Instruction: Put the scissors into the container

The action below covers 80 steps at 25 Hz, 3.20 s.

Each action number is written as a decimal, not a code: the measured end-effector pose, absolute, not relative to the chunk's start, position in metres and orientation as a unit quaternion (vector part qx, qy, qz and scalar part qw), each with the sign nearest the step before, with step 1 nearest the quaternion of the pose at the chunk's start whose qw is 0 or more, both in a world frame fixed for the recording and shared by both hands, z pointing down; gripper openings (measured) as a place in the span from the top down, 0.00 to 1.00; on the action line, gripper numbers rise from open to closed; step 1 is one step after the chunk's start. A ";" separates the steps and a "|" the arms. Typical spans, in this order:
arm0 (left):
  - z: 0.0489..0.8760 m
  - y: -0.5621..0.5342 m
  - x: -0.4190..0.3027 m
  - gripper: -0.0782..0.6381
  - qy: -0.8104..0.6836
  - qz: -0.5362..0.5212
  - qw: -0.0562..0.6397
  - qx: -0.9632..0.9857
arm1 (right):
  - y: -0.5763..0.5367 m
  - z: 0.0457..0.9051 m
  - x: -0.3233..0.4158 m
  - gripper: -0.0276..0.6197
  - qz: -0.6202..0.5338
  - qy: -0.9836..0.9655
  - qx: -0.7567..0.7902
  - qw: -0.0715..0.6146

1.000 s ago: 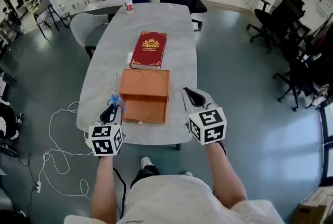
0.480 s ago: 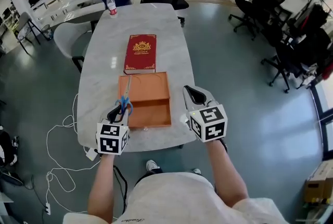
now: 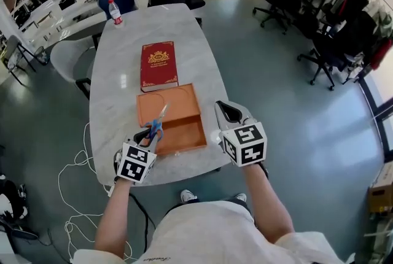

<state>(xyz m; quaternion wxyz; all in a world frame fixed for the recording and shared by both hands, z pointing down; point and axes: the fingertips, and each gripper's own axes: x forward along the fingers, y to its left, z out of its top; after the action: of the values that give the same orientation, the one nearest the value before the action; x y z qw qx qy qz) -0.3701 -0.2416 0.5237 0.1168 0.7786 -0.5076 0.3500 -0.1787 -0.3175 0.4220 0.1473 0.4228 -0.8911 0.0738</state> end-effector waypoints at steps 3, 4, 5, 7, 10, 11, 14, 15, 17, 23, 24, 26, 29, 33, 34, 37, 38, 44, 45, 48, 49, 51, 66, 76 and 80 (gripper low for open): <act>0.529 -0.244 -0.364 0.78 -0.473 0.376 0.098 0.791 | -0.316 0.424 -0.177 0.95 0.076 -0.887 0.432 0.146; 0.532 -0.244 -0.361 0.78 -0.459 0.387 0.093 0.794 | -0.316 0.425 -0.177 0.95 0.077 -0.885 0.435 0.146; 0.537 -0.244 -0.359 0.78 -0.444 0.398 0.088 0.798 | -0.315 0.425 -0.176 0.95 0.078 -0.884 0.438 0.146; 0.544 -0.242 -0.354 0.78 -0.414 0.420 0.080 0.804 | -0.315 0.426 -0.174 0.95 0.080 -0.881 0.442 0.146; 0.557 -0.241 -0.347 0.78 -0.373 0.453 0.072 0.806 | -0.313 0.427 -0.170 0.95 0.081 -0.878 0.448 0.147; 0.561 -0.241 -0.345 0.78 -0.362 0.464 0.070 0.806 | -0.313 0.428 -0.169 0.95 0.082 -0.877 0.450 0.148; 0.573 -0.246 -0.342 0.78 -0.329 0.493 0.065 0.803 | -0.314 0.431 -0.165 0.95 0.083 -0.873 0.457 0.148; 0.577 -0.247 -0.340 0.78 -0.317 0.501 0.067 0.802 | -0.314 0.432 -0.163 0.95 0.083 -0.872 0.459 0.148; 0.584 -0.246 -0.336 0.78 -0.293 0.518 0.070 0.801 | -0.314 0.432 -0.159 0.95 0.084 -0.870 0.463 0.148; 0.604 -0.249 -0.330 0.78 -0.254 0.554 0.077 0.789 | -0.312 0.439 -0.150 0.95 0.091 -0.864 0.472 0.150; 0.607 -0.250 -0.329 0.78 -0.250 0.560 0.079 0.786 | -0.312 0.440 -0.149 0.95 0.093 -0.863 0.473 0.150; 0.612 -0.250 -0.328 0.78 -0.239 0.571 0.083 0.781 | -0.310 0.441 -0.147 0.95 0.095 -0.862 0.475 0.150; 0.619 -0.251 -0.326 0.78 -0.228 0.585 0.088 0.774 | -0.310 0.444 -0.143 0.95 0.098 -0.859 0.479 0.151; 0.625 -0.253 -0.325 0.78 -0.218 0.595 0.093 0.768 | -0.312 0.446 -0.138 0.95 0.101 -0.856 0.484 0.151; 0.626 -0.254 -0.325 0.78 -0.216 0.598 0.094 0.766 | -0.312 0.446 -0.137 0.95 0.101 -0.855 0.485 0.151; 0.629 -0.256 -0.325 0.78 -0.221 0.605 0.095 0.759 | -0.311 0.446 -0.132 0.95 0.103 -0.853 0.488 0.152; 0.629 -0.257 -0.326 0.78 -0.223 0.606 0.096 0.758 | -0.311 0.446 -0.130 0.95 0.104 -0.853 0.489 0.152; 0.633 -0.255 -0.323 0.78 -0.218 0.609 0.097 0.756 | -0.310 0.448 -0.125 0.95 0.107 -0.851 0.492 0.149; 0.633 -0.254 -0.322 0.78 -0.218 0.609 0.098 0.756 | -0.309 0.448 -0.124 0.95 0.107 -0.851 0.492 0.149; 0.633 -0.254 -0.322 0.78 -0.219 0.605 0.103 0.758 | -0.310 0.448 -0.123 0.95 0.108 -0.852 0.491 0.148; 0.633 -0.253 -0.322 0.78 -0.219 0.604 0.105 0.759 | -0.310 0.448 -0.123 0.95 0.108 -0.852 0.490 0.148; 0.632 -0.252 -0.323 0.78 -0.222 0.603 0.107 0.759 | -0.309 0.448 -0.123 0.95 0.108 -0.853 0.489 0.148; 0.575 -0.265 -0.338 0.78 -0.356 0.526 0.106 0.765 | -0.310 0.435 -0.142 0.95 0.095 -0.878 0.445 0.149; 0.510 -0.263 -0.347 0.81 -0.481 0.427 0.107 0.758 | -0.308 0.418 -0.153 0.95 0.081 -0.903 0.399 0.140; 0.486 -0.260 -0.358 0.82 -0.539 0.380 0.108 0.744 | -0.307 0.413 -0.154 0.95 0.076 -0.911 0.382 0.134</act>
<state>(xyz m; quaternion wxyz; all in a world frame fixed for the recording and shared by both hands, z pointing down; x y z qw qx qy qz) -0.3576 -0.2597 0.4860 0.1085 0.7443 -0.5386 0.3797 -0.1536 -0.3068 0.4132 0.1345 0.3822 -0.9111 0.0759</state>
